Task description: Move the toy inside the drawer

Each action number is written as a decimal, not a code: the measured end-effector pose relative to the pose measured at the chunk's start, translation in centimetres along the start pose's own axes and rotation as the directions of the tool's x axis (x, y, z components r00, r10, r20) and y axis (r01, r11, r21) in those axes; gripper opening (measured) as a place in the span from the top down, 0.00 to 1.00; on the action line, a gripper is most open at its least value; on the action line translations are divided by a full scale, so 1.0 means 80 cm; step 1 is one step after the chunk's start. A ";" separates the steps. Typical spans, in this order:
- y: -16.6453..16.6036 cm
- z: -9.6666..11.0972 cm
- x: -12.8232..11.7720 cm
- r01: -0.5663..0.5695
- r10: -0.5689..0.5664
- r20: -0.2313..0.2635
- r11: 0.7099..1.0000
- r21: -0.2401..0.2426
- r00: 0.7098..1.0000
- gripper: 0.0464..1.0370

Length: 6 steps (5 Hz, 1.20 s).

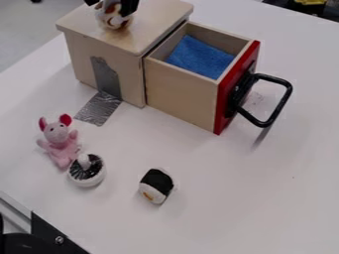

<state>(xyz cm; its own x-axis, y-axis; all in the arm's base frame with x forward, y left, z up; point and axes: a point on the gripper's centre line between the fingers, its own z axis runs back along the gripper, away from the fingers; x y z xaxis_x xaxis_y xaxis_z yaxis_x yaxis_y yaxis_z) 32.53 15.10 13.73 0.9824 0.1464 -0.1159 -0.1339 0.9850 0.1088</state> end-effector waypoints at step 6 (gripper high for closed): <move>0.008 -0.060 -0.162 0.052 -0.050 -0.033 0.997 0.059 0.998 0.04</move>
<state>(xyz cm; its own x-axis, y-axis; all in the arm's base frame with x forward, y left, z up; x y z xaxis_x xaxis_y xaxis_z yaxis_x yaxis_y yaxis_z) 19.06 14.27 10.56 0.9831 0.0995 -0.1538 -0.0745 0.9842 0.1606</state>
